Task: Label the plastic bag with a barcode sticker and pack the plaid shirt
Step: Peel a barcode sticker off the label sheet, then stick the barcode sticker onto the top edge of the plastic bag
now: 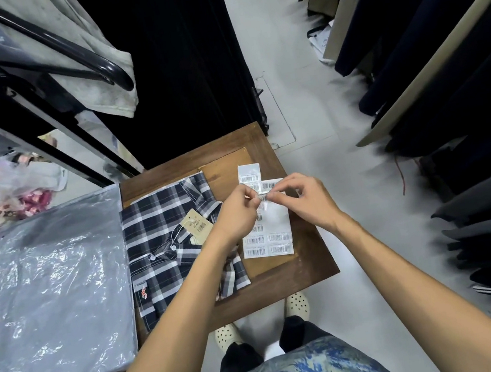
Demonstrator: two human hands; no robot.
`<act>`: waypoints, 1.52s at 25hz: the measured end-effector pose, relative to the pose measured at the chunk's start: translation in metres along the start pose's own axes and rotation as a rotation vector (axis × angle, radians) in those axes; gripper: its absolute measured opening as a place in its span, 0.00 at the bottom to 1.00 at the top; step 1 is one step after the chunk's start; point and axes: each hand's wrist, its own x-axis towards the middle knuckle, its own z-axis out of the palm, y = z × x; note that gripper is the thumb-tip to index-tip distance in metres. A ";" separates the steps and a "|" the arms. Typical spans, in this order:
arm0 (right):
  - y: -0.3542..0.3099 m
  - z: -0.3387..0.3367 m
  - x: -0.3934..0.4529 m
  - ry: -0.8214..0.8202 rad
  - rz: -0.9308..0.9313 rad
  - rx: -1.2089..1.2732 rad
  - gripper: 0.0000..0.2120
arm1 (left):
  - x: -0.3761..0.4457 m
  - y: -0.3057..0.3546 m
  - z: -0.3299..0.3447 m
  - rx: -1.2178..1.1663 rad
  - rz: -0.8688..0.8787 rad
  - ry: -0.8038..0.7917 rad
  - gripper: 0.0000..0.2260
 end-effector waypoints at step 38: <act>-0.282 0.453 0.086 -0.343 -0.092 0.301 0.05 | -0.084 -0.224 -0.429 -0.217 0.076 0.814 0.04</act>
